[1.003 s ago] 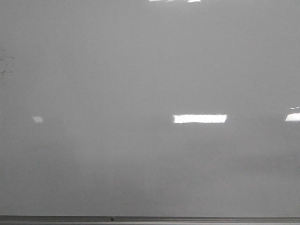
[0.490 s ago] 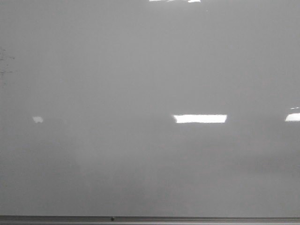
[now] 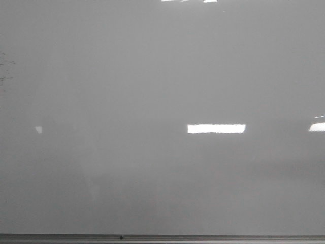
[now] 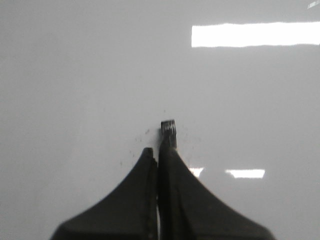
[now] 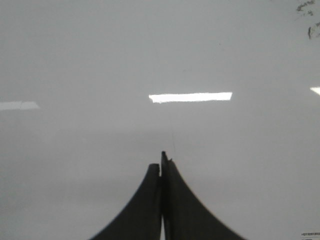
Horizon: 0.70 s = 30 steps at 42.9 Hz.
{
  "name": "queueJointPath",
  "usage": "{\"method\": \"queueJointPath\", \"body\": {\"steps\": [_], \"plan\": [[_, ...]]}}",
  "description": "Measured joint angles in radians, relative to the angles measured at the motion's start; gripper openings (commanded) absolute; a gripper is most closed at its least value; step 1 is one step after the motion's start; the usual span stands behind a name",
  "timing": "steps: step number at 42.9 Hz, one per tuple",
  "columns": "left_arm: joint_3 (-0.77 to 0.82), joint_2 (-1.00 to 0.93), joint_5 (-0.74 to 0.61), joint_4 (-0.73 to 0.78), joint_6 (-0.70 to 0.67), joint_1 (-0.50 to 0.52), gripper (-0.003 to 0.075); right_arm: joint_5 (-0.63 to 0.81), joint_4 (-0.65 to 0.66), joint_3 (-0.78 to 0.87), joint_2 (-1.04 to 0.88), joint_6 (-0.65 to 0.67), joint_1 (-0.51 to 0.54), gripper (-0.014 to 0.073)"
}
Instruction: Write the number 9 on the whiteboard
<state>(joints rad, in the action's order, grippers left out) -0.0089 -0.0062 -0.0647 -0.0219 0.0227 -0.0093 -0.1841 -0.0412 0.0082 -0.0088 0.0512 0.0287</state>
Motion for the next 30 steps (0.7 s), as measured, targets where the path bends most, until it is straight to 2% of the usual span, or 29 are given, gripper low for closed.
{"method": "queueJointPath", "body": {"steps": [4, 10, 16, 23, 27, 30], "plan": [[-0.058, 0.000, 0.013, -0.008, 0.000, 0.000, -0.0019, -0.041, 0.000, -0.075, 0.000, 0.000, 0.000, -0.0068], [-0.206, 0.030, 0.151, -0.013, 0.000, 0.000, -0.0019, -0.125, 0.000, -0.232, 0.005, 0.000, 0.000, -0.0068], [-0.330, 0.157, 0.260, -0.013, 0.000, 0.000, -0.0019, -0.182, 0.000, -0.367, 0.090, 0.000, 0.000, -0.0068], [-0.383, 0.287, 0.296, -0.013, 0.000, 0.000, -0.0015, -0.220, 0.000, -0.429, 0.203, 0.000, 0.000, -0.0065], [-0.387, 0.320, 0.308, -0.013, 0.000, 0.000, 0.0050, -0.232, 0.000, -0.433, 0.227, 0.000, 0.000, -0.0013], [-0.387, 0.330, 0.311, -0.013, 0.000, 0.000, 0.0183, -0.236, 0.000, -0.433, 0.231, 0.000, 0.000, 0.0082]]}}
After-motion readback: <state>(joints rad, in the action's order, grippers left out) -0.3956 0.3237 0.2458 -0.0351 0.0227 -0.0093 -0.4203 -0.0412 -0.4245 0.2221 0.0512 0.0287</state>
